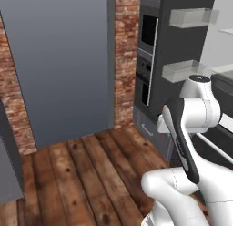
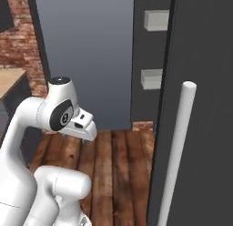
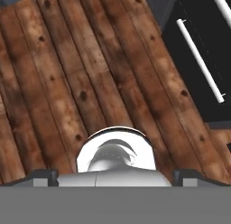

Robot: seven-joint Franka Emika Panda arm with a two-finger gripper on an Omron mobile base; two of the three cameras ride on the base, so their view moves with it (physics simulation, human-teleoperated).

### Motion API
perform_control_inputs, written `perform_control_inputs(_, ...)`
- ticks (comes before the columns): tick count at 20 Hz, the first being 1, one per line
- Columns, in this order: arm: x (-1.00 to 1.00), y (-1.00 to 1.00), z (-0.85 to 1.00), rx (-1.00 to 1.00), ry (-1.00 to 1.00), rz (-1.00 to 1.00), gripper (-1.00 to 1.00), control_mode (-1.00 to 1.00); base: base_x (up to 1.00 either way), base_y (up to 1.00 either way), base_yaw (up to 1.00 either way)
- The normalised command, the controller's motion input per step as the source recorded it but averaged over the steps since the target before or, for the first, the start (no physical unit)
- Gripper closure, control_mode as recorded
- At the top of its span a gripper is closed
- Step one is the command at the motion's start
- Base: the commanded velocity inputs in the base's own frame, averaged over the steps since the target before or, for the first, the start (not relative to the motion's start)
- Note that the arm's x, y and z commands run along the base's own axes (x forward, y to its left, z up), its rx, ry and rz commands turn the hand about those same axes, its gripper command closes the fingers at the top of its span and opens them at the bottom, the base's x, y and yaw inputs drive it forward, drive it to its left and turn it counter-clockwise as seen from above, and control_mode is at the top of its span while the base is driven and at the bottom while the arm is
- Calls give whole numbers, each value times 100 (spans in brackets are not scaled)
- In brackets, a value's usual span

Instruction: Pick up the tangerine and kiwi from the fridge and place one fruit on each plate on the dining counter.

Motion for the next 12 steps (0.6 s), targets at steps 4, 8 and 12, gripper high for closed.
perform_control_inputs(4, 0, 0, 0, 0, 0, 0, -100, 100, 52, 2, -41)
perform_control_inputs(8, 0, 0, 0, 0, 0, 0, -100, 100, 39, 17, -56)
perform_control_inputs(12, 0, 0, 0, 0, 0, 0, -100, 100, 38, 51, -58)
